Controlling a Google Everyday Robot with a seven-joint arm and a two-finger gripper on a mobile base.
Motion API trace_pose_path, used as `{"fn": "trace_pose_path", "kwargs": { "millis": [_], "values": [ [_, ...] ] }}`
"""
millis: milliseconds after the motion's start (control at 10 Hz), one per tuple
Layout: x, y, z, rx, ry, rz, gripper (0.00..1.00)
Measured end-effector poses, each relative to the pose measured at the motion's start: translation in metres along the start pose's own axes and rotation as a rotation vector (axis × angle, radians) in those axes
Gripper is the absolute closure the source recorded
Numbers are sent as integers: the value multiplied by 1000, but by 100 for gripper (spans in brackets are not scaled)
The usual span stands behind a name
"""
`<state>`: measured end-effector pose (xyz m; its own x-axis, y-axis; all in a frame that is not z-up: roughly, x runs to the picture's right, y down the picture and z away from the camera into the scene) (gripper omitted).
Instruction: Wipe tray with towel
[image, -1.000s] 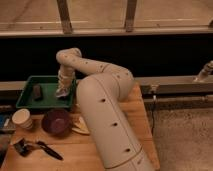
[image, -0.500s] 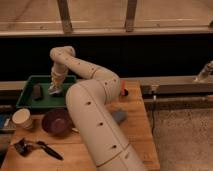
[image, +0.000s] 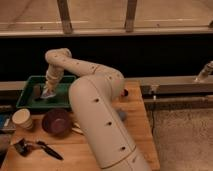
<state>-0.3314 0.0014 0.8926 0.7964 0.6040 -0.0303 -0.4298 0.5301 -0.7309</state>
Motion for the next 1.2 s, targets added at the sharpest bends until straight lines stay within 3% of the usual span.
{"fn": "trace_pose_path", "kwargs": {
  "millis": [200, 500, 900, 1200],
  "values": [
    [31, 6, -6, -6, 15, 36, 100],
    [60, -22, -16, 25, 19, 136, 100],
    [51, -83, -21, 65, 6, 205, 100],
    [14, -92, -12, 77, -11, 172, 100]
  ]
}}
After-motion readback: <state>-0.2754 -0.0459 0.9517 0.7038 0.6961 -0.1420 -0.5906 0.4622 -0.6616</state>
